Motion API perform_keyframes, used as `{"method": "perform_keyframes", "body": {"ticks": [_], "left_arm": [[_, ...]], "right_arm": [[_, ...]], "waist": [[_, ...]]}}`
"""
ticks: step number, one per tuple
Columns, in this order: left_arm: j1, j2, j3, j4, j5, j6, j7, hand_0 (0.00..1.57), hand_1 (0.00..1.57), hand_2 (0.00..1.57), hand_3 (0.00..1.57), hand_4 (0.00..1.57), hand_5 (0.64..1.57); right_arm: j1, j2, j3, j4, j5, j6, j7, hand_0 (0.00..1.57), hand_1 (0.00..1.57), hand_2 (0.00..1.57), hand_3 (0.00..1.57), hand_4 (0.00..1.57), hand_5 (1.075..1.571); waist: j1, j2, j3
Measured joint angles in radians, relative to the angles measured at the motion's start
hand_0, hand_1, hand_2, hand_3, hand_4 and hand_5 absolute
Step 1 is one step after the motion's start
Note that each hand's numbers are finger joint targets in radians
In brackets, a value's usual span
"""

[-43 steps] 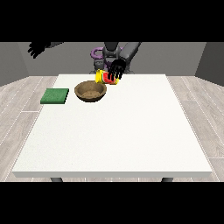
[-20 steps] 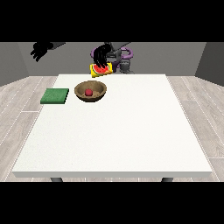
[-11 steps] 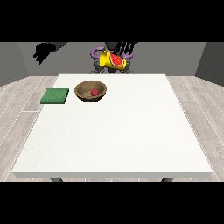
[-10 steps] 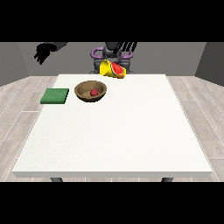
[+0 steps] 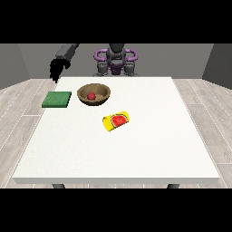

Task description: Pick the cup and pour the ball into the bowl, then pick the bowl and place it on the pad

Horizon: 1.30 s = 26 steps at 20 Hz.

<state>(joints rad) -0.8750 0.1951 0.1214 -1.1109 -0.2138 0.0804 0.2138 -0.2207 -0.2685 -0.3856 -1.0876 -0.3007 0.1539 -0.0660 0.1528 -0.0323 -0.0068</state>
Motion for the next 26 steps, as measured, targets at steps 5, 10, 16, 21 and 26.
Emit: {"method": "perform_keyframes", "body": {"ticks": [5, 10, 16, 21, 26], "left_arm": [[0.02, 0.111, 0.141, -0.01, 0.202, -0.197, -0.054, 0.0, 0.0, 0.0, 0.0, 1.05, 1.555], [0.05, 0.194, 0.212, -0.02, 0.305, -0.304, -0.051, 0.0, 0.0, 0.0, 0.0, 0.98, 1.553], [0.1, 0.252, 0.245, -0.074, 0.374, -0.361, -0.033, 0.0, 0.0, 0.0, 0.0, 1.01, 1.536], [0.097, 0.314, 0.28, -0.105, 0.423, -0.382, -0.007, 0.0, 0.0, 0.0, 0.0, 1.02, 1.533], [0.113, 0.349, 0.299, -0.131, 0.45, -0.395, -0.007, 0.0, 0.0, 0.0, 0.0, 1.01, 1.542]], "right_arm": [[0.006, 0.06, 0.006, 0.023, 0.011, -0.035, -0.068, 0.0, 0.0, 0.0, 0.0, 0.74, 1.567], [-0.03, 0.091, 0.02, 0.11, 0.024, -0.037, -0.144, 0.0, 0.0, 0.0, 0.0, 0.65, 1.56], [-0.094, 0.113, 0.029, 0.257, 0.045, -0.045, -0.261, 0.0, 0.0, 0.0, 0.0, 0.54, 1.554], [-0.141, 0.096, 0.026, 0.363, 0.045, -0.013, -0.334, 0.0, 0.0, 0.0, 0.0, 0.51, 1.552], [-0.167, 0.098, 0.03, 0.398, 0.054, -0.019, -0.401, 0.0, 0.0, 0.0, 0.0, 0.45, 1.544]], "waist": [[0.033, 0.061, 0.0047], [0.031, 0.106, 0.0064], [0.024, 0.137, 0.0074], [0.007, 0.177, 0.005], [0.007, 0.204, -0.0054]]}}
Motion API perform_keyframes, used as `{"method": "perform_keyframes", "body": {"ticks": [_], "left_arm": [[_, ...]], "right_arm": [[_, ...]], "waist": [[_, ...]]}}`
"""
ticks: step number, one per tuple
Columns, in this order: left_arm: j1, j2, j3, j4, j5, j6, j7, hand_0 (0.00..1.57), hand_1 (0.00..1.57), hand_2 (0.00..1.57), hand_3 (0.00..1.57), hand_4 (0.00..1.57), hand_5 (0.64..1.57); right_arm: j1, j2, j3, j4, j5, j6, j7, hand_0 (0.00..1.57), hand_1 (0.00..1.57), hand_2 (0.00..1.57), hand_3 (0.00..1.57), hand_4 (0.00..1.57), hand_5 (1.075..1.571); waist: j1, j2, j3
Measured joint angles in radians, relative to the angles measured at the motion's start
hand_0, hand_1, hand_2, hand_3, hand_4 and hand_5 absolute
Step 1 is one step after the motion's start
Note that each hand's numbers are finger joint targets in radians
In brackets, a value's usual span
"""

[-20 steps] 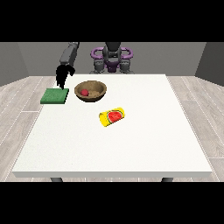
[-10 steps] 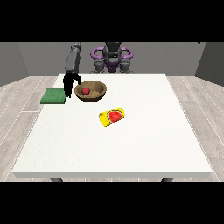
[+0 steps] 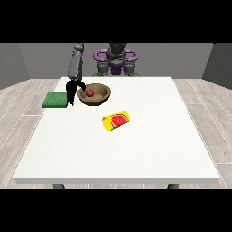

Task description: Pick the cup and pour the ball into the bowl, then pick the bowl and place it on the pad

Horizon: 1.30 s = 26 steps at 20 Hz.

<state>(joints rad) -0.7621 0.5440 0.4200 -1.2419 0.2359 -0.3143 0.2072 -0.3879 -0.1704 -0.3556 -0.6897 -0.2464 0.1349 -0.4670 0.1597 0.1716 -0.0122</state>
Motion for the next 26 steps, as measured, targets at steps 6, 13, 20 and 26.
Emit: {"method": "perform_keyframes", "body": {"ticks": [6, 13, 20, 26], "left_arm": [[0.019, 0.026, 0.014, -0.026, 0.03, -0.017, -0.008, 0.0, 0.0, 0.0, 0.0, 1.02, 1.537], [0.035, 0.064, 0.036, -0.029, 0.077, -0.049, 0.016, 0.0, 0.0, 0.0, 0.0, 1.02, 1.535], [0.017, 0.085, 0.058, -0.049, 0.117, -0.064, 0.024, 0.0, 0.0, 0.0, 0.0, 1.09, 1.514], [0.019, 0.098, 0.07, -0.032, 0.131, -0.077, 0.024, 0.0, 0.0, 0.0, 0.0, 1.18, 1.525]], "right_arm": [[-0.038, 0.004, 0.002, 0.04, 0.001, -0.006, -0.057, 0.0, 0.0, 0.0, 0.0, 0.45, 1.55], [-0.071, 0.038, 0.004, 0.07, 0.012, -0.098, -0.084, 0.88, 0.88, 0.58, 0.0, 0.61, 1.514], [-0.012, -0.007, 0.001, 0.043, 0.04, -0.192, -0.1, 1.57, 1.57, 1.57, 1.53, 0.93, 1.511], [0.015, -0.016, 0.031, -0.006, 0.057, -0.267, -0.052, 1.57, 1.57, 1.57, 1.27, 1.02, 1.545]], "waist": [[-0.005, 0.026, -0.0034], [0.011, 0.019, -0.0075], [0.049, 0.042, -0.0272], [0.065, 0.034, -0.015]]}}
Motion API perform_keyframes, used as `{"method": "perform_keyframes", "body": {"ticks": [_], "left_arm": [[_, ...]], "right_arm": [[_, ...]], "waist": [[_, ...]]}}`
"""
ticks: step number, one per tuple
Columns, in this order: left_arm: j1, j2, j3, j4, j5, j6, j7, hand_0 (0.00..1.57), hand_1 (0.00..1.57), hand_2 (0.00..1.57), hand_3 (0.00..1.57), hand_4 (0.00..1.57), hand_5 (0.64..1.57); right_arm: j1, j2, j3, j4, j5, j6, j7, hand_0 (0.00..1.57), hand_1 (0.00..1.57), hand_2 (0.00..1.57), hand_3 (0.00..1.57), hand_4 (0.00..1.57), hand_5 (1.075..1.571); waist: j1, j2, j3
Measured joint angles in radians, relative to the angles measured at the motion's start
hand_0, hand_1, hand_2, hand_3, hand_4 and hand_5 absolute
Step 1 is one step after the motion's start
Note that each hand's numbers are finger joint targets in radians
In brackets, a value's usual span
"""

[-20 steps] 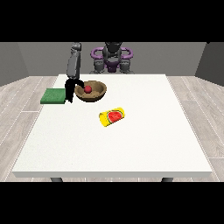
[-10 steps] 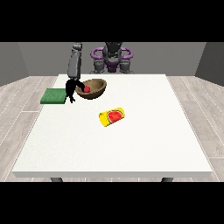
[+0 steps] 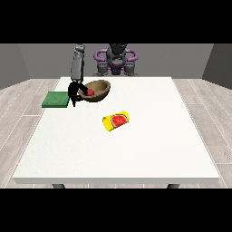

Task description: Pick the cup and pour the ball into the bowl, then pick the bowl and place it on the pad

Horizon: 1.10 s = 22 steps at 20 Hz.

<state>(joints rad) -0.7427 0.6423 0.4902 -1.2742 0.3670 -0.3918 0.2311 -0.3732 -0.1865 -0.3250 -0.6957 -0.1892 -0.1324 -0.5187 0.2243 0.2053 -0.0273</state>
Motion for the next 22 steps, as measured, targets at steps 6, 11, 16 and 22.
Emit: {"method": "perform_keyframes", "body": {"ticks": [6, 11, 16, 22], "left_arm": [[0.042, 0.012, 0.02, 0.064, -0.004, -0.02, -0.022, 0.0, 0.0, 0.0, 0.0, 1.2, 1.539], [0.07, 0.043, 0.048, 0.125, -0.012, -0.032, -0.047, 0.0, 0.0, 0.0, 0.0, 1.2, 1.54], [0.117, 0.052, 0.057, 0.166, -0.031, -0.035, -0.083, 0.0, 0.0, 0.0, 0.0, 1.21, 1.543], [0.17, 0.082, 0.088, 0.216, -0.033, -0.057, -0.165, 0.0, 0.0, 0.0, 0.0, 1.21, 1.55]], "right_arm": [[-0.003, -0.03, 0.057, -0.058, -0.005, -0.024, 0.214, 1.57, 1.57, 1.57, 1.03, 1.04, 1.558], [-0.019, -0.205, 0.082, -0.081, 0.046, -0.023, 0.419, 1.57, 1.57, 1.57, 0.72, 1.05, 1.563], [-0.064, -0.371, 0.083, -0.093, 0.07, 0.038, 0.587, 1.57, 1.57, 1.57, 0.67, 1.07, 1.566], [-0.102, -0.483, 0.041, -0.086, 0.049, 0.121, 0.641, 1.57, 1.57, 1.57, 0.58, 1.09, 1.564]], "waist": [[-0.018, -0.038, 0.0324], [-0.08, -0.057, 0.0263], [-0.134, -0.091, 0.0256], [-0.173, -0.069, 0.0265]]}}
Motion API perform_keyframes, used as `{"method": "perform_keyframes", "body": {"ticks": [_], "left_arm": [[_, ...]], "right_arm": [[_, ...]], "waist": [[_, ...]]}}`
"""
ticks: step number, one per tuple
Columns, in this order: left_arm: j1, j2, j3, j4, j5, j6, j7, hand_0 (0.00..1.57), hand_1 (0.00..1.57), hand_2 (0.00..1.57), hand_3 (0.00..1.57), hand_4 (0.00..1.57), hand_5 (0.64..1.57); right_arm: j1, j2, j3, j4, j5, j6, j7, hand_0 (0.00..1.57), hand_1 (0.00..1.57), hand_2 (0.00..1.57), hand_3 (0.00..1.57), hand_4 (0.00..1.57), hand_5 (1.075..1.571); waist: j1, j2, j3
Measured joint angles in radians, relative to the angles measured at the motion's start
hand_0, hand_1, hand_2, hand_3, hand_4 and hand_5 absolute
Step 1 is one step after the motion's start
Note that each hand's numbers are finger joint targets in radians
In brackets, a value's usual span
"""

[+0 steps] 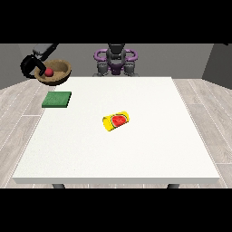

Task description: Pick the cup and pour the ball into the bowl, then pick the bowl and place it on the pad

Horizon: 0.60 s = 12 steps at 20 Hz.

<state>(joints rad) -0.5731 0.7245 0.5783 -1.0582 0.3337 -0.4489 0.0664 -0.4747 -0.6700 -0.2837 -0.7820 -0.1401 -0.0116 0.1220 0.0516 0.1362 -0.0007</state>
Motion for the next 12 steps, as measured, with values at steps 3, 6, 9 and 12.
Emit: {"method": "perform_keyframes", "body": {"ticks": [3, 6, 9, 12], "left_arm": [[0.008, 0.021, 0.011, 0.031, 0.002, -0.011, -0.04, 0.0, 0.0, 0.0, 0.0, 1.21, 1.555], [0.013, 0.038, 0.019, 0.04, 0.01, -0.024, -0.068, 0.0, 0.0, 0.0, 0.0, 1.22, 1.552], [0.017, 0.054, 0.023, 0.063, 0.011, -0.037, -0.102, 0.0, 0.0, 0.0, 0.0, 1.21, 1.553], [0.025, 0.047, 0.015, 0.067, 0.008, -0.033, -0.122, 0.0, 0.0, 0.0, 0.0, 1.21, 1.555]], "right_arm": [[-0.01, -0.008, -0.012, 0.009, -0.003, 0.017, -0.014, 1.57, 1.57, 1.57, 0.38, 1.12, 1.568], [-0.012, 0.006, -0.026, 0.037, -0.003, 0.008, -0.047, 1.57, 1.57, 1.57, 0.43, 1.07, 1.564], [-0.037, 0.022, -0.04, 0.05, -0.017, 0.007, -0.05, 1.57, 1.57, 1.57, 0.44, 1.06, 1.569], [-0.044, 0.064, -0.039, 0.067, -0.022, -0.006, -0.058, 1.57, 1.57, 1.57, 0.53, 1.03, 1.571]], "waist": [[-0.013, 0.026, 0.0001], [-0.005, 0.054, 0.0006], [-0.003, 0.077, 0.0006], [0.002, 0.077, 0.0007]]}}
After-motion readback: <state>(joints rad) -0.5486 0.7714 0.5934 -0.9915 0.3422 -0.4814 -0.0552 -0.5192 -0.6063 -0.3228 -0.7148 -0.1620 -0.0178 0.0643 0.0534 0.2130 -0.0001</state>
